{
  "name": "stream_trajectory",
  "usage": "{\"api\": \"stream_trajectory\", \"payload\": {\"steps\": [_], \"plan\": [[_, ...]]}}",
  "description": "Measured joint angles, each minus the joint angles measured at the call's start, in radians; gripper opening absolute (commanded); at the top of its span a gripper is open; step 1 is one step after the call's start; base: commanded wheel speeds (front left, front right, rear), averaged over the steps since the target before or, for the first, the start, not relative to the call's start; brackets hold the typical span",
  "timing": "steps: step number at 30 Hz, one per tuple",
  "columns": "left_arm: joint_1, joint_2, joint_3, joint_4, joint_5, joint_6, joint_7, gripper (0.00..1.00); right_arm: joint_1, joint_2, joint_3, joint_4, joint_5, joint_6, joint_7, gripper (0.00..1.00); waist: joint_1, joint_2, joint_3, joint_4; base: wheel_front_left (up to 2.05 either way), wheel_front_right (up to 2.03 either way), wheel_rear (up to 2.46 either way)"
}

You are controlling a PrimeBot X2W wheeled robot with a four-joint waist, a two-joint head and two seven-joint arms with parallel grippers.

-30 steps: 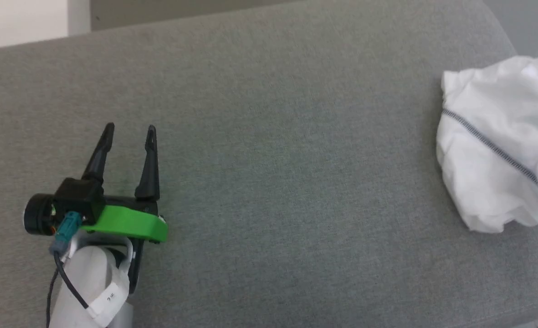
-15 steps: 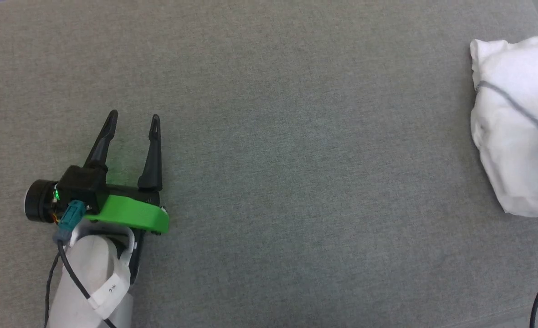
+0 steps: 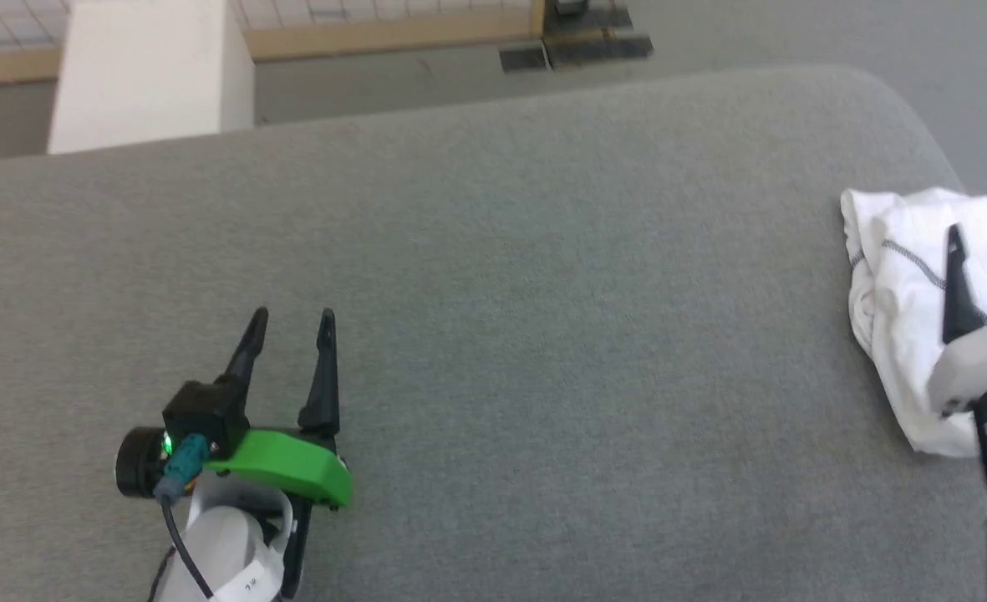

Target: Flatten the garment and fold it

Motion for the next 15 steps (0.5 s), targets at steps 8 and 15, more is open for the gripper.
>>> {"api": "stream_trajectory", "payload": {"steps": [8, 15], "plan": [[0.047, -0.014, -0.025, 0.027, -0.007, 0.012, 0.0, 1.0, 0.231, 0.116, 0.054, -0.219, 0.07, 0.0, -0.071, 1.0, 0.0, 0.0, -0.106, 0.087, 0.0, 0.0, 0.0], [0.084, -0.019, -0.044, 0.039, -0.018, 0.012, 0.0, 1.0, 0.353, 0.136, 0.132, -0.267, 0.115, 0.0, -0.106, 1.0, 0.0, 0.0, -0.164, 0.167, 0.0, 0.0, 0.0]]}}
